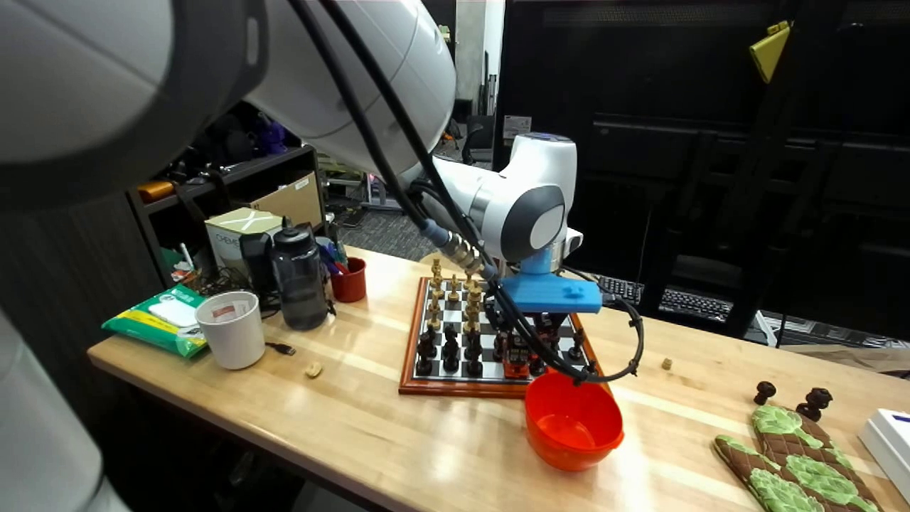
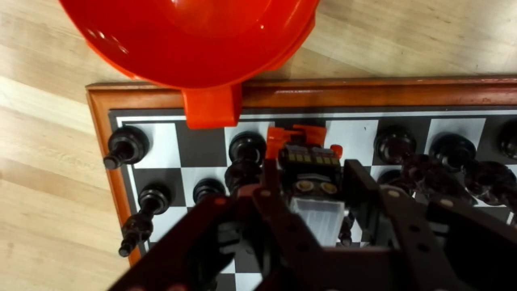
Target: Move the toy robot from the table to the chessboard
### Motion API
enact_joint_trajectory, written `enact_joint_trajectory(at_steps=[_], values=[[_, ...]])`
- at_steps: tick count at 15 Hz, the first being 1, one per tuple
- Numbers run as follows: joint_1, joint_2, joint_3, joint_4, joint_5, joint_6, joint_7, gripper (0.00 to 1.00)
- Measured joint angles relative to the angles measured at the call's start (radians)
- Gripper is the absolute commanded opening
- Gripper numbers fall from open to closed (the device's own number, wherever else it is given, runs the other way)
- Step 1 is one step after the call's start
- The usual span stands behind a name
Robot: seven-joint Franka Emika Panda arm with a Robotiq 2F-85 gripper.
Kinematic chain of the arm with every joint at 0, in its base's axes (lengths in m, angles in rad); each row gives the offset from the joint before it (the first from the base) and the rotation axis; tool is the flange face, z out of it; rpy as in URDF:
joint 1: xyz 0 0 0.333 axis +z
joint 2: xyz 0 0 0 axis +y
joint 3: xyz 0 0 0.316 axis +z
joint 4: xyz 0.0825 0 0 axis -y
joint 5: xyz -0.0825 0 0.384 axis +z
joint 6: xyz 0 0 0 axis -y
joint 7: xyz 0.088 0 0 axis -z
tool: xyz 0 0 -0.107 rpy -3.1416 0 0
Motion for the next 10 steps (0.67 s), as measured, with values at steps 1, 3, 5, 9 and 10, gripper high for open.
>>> enact_joint_trajectory(at_steps=[1,3,5,9,10], values=[[-0.001,0.002,0.0,0.003,0.0,0.0,0.0,0.82],[-0.003,0.002,0.001,0.007,0.0,0.0,0.0,0.96],[-0.005,0.002,0.001,0.011,0.0,0.0,0.0,1.0],[-0.008,-0.001,0.001,0.012,0.0,-0.001,0.001,1.0],[-0.008,-0.004,0.001,0.012,-0.001,-0.003,0.002,1.0]])
